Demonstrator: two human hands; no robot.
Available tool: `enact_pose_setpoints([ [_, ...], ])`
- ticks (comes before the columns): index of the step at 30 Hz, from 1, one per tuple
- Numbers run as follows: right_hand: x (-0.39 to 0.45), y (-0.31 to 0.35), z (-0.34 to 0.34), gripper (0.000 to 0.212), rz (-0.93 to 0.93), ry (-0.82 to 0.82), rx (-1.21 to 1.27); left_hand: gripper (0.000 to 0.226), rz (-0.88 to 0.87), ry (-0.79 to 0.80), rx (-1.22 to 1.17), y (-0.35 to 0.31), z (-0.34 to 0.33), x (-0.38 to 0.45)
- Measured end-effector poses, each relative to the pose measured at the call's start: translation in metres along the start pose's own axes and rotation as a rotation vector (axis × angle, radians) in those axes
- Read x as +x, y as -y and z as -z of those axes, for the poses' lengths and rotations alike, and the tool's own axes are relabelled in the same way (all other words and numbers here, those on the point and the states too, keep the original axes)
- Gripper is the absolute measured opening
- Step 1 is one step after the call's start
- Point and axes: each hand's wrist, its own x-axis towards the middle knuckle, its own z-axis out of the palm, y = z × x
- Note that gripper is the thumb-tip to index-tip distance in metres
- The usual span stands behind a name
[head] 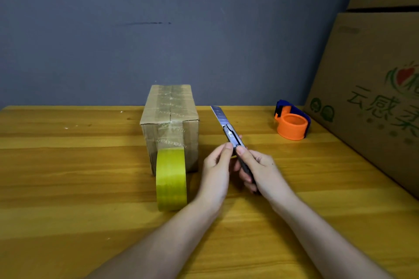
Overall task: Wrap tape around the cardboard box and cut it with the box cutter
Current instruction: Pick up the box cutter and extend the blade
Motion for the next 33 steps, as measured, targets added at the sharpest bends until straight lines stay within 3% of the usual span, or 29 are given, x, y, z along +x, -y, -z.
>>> enact_pose_setpoints([
  [9, -0.001, 0.001, -0.001, 0.041, -0.006, -0.028, 0.012, 0.028, -0.044, 0.024, 0.068, 0.004, 0.002, 0.001],
  [15, -0.002, 0.006, 0.0, 0.064, -0.048, 0.027, -0.044, 0.028, -0.025, 0.0, 0.086, 0.003, 0.001, 0.002],
  [21, 0.001, 0.0, -0.002, 0.021, 0.013, 0.044, 0.065, 0.03, 0.004, -0.004, 0.153, 0.002, -0.002, -0.002],
  [26, -0.001, 0.007, 0.0, 0.021, 0.062, -0.05, 0.115, 0.036, 0.072, 0.045, 0.099, -0.02, -0.013, -0.012],
  [33, -0.01, 0.024, -0.008, 0.023, 0.157, -0.071, 0.088, 0.046, 0.078, 0.15, 0.274, -0.063, -0.016, -0.034],
])
